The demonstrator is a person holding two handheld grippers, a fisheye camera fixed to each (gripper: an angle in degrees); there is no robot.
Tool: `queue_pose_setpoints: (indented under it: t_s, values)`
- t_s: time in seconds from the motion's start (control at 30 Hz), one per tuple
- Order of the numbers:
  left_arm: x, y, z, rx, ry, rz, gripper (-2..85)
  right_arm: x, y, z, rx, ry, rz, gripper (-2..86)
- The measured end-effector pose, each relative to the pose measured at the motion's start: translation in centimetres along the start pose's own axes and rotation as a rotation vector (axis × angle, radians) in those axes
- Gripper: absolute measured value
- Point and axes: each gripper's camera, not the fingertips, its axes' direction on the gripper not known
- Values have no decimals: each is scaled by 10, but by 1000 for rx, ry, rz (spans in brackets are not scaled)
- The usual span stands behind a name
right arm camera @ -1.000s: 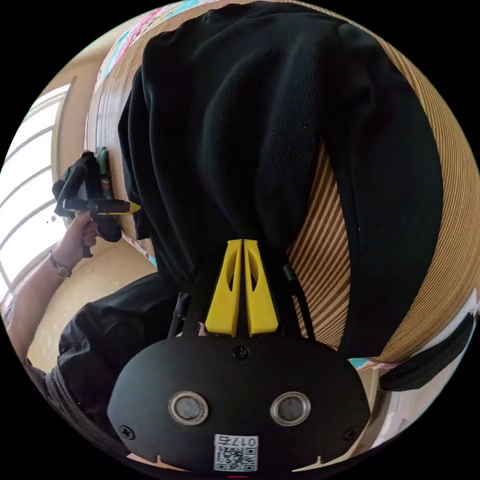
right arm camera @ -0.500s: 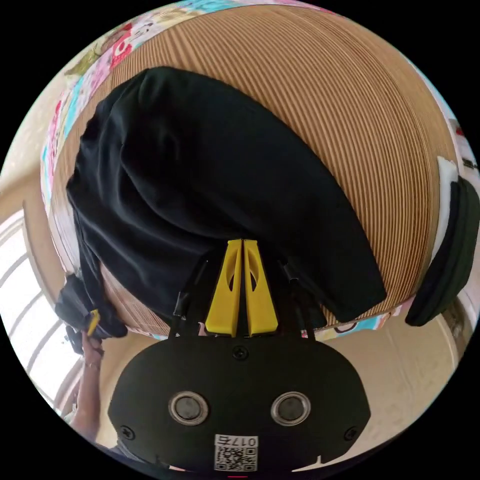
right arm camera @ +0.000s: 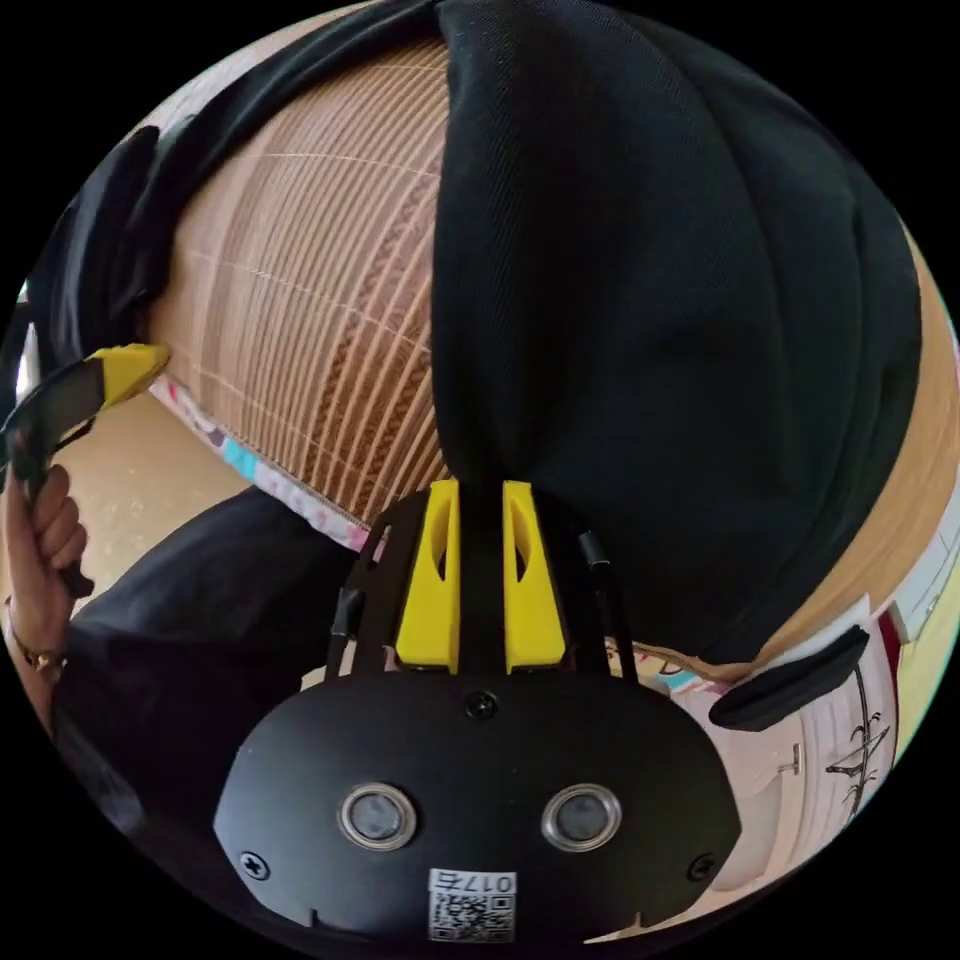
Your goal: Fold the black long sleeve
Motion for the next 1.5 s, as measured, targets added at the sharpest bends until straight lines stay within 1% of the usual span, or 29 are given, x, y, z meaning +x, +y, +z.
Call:
queue_pose_setpoints:
  t_s: [0.03, 0.07, 0.1, 0.13, 0.2, 0.23, 0.27, 0.3, 0.33, 0.37, 0.4, 0.43, 0.5, 0.53, 0.57, 0.6, 0.63, 0.7, 0.77, 0.8, 0.87, 0.97, 1.03, 1.07, 1.13, 1.27, 1.33, 1.43, 1.5]
  values:
    - [16, -2, -12, -14, -47, 49, 51, 9, -3, -1, -32, -27, -5, 66]
    - [22, -3, -18, -23, -69, 70, 52, 31, -7, -3, -103, -123, -27, 58]
    - [33, -7, -30, -45, -96, 103, 52, 61, -9, -6, -153, -303, -57, 49]
    - [39, -11, -43, -64, -99, 120, 57, 78, -7, -9, -157, -424, -79, 46]
    - [39, -17, -64, -74, -69, 86, 63, 150, 13, -25, -46, -976, -192, 35]
    - [31, -20, -80, -73, -7, 23, 66, 167, 21, -28, -1, -1104, -211, 33]
    - [26, -21, -88, -64, 42, -6, 67, 201, 37, -33, 90, -1320, -222, 31]
    - [16, -21, -104, -32, 169, -57, 73, 232, 54, -35, 176, -1488, -216, 28]
    - [4, -20, -118, 7, 315, -105, 84, 244, 62, -35, 213, -1553, -217, 28]
    - [-2, -20, -124, 26, 394, -129, 93, 264, 77, -34, 280, -1651, -227, 26]
    - [-13, -19, -131, 53, 554, -171, 111, 279, 91, -32, 336, -1718, -231, 25]
    - [-20, -20, -134, 57, 696, -200, 136, 285, 97, -30, 357, -1747, -232, 25]
    - [-22, -25, -129, -6, 852, -238, 170, 298, 116, -15, 418, -1877, -217, 24]
    - [-16, -27, -126, -62, 900, -247, 187, 300, 119, -9, 432, -1922, -201, 23]
    - [-12, -28, -128, -81, 900, -241, 193, 303, 125, 4, 455, -2031, -163, 23]
    - [-2, -28, -135, -103, 862, -222, 198, 306, 131, 16, 511, -2148, -136, 23]
    - [8, -28, -143, -121, 809, -212, 194, 307, 135, 21, 550, -2197, -129, 23]
    - [18, -29, -147, -146, 781, -218, 183, 309, 146, 38, 707, -2343, -96, 23]
    - [27, -31, -143, -164, 862, -233, 183, 306, 151, 50, 788, -2415, -62, 24]
    - [31, -32, -137, -171, 945, -259, 183, 303, 154, 57, 824, -2452, -43, 24]
    - [34, -29, -123, -198, 1042, -352, 182, 300, 159, 63, 889, -2493, -13, 24]
    - [33, -14, -115, -128, 1162, -486, 159, 299, 168, 62, 1027, -2542, -23, 25]
    - [36, -5, -107, -113, 1222, -553, 127, 298, 167, 59, 1021, -2552, -44, 26]
    - [38, -4, -104, -121, 1226, -564, 119, 297, 164, 58, 978, -2535, -52, 26]
    - [49, -5, -95, -170, 1195, -546, 68, 297, 162, 55, 922, -2484, -51, 25]
    - [65, -15, -104, -171, 1122, -404, 39, 293, 156, 51, 802, -2366, -62, 23]
    - [73, -16, -144, -60, 1034, -234, 37, 290, 154, 51, 748, -2282, -20, 22]
    - [68, 2, -200, 60, 1030, -45, 35, 278, 150, 45, 626, -2020, 21, 20]
    - [48, 20, -226, 85, 999, 5, 34, 264, 151, 36, 595, -1707, 29, 16]
